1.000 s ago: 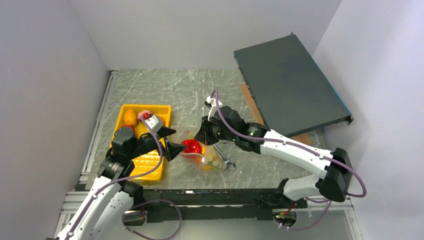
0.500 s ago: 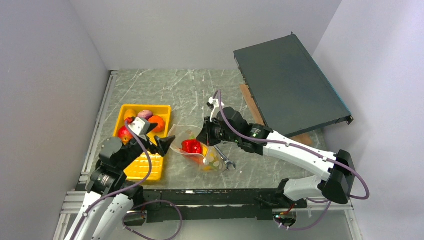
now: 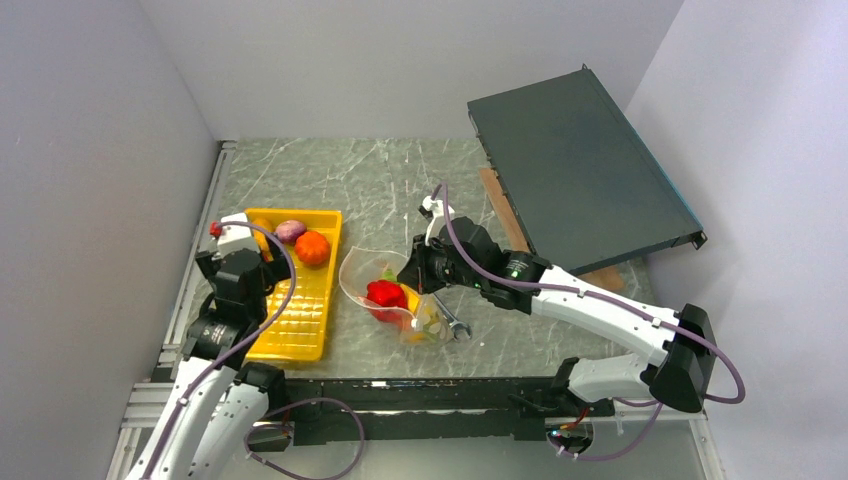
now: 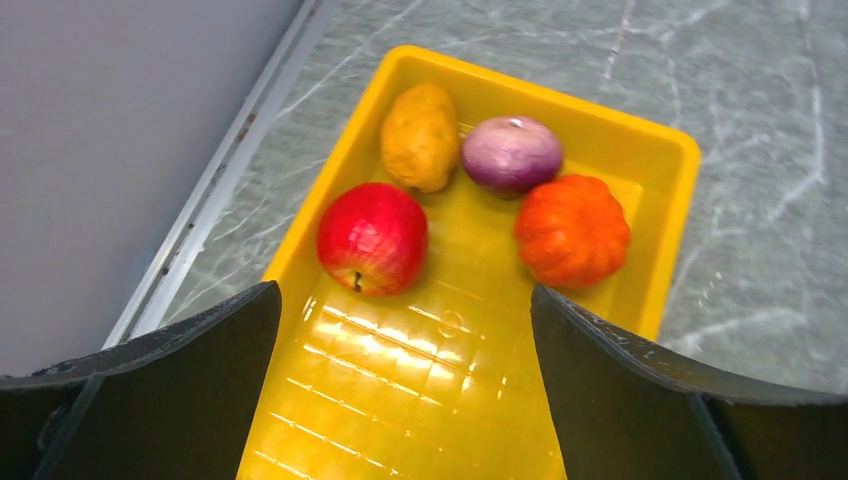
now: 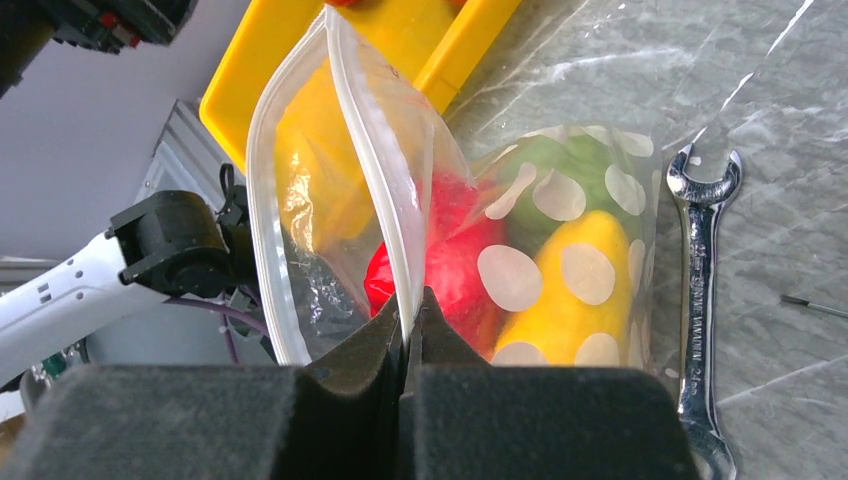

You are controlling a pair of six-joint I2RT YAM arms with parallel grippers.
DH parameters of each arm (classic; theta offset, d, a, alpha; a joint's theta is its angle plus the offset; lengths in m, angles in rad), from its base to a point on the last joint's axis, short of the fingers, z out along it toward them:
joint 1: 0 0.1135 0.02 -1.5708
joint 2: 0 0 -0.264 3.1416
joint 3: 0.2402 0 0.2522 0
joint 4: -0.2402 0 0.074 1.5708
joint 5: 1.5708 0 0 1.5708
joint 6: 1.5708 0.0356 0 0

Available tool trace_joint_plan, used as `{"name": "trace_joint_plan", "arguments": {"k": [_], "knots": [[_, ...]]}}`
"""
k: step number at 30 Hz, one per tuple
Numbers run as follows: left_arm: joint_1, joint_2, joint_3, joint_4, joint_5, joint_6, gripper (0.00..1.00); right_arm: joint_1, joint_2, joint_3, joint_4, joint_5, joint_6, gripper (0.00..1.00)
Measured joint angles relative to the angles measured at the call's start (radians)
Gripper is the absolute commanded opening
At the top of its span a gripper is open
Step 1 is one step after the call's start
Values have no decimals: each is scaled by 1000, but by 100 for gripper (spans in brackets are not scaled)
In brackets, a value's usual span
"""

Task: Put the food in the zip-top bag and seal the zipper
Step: Pick up the fake vegetable from the bin.

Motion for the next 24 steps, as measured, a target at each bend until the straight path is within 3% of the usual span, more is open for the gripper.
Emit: {"name": "trace_joint_plan", "arguments": {"k": [7,17,24], "knots": [[232,116,17,35,120,-34,100,0,-6,-2,-5,0,-7,0],[258,561,232,92,455,-94,100,0,-6,16,-34,-2,-15,0],[325,711,156,269,676,-182,100,0,-10,17,-48,0,-15,0]]}}
